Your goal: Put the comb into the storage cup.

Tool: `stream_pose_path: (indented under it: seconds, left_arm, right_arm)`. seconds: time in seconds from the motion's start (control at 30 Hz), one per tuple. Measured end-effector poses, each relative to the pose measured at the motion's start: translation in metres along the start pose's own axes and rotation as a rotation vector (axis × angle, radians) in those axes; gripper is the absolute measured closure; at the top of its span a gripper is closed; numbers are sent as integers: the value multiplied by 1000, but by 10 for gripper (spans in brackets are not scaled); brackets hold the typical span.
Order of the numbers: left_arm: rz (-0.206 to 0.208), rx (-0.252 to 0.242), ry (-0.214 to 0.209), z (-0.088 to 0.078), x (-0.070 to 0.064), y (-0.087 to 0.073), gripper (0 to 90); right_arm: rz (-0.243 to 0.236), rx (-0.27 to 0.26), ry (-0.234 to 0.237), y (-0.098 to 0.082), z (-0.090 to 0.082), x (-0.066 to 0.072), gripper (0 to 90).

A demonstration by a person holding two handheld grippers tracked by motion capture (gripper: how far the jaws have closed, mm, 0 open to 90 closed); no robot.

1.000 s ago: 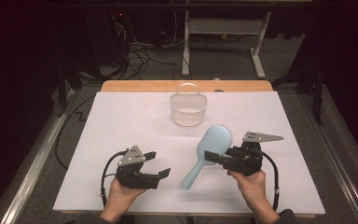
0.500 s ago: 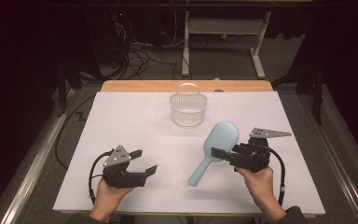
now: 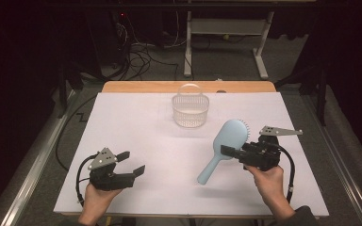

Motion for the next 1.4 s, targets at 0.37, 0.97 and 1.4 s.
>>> stream_pose_path:
  seconds: [0.37, 0.97, 1.4]
  left_arm:
    - [-52, -22, 42, -13, 24, -9, 179]
    - [-103, -34, 95, -23, 41, -19, 178]
    - [-112, -46, 89, -24, 40, -19, 178]
  right_arm:
    - [-11, -3, -52, 15, -9, -12, 541]
    - [-23, -5, -126, 49, -8, -30, 540]
    - [-24, -7, -146, 65, 1, -34, 541]
Point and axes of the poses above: each handheld gripper's, and its own axes: z roughly forward along the jaws, y roughly out of its top, x roughly to its left, the point moved 7 cm from there along z, roughly forward along the jaws, and after that the axes turned 10 degrees about -y, right-handed, at the moved point
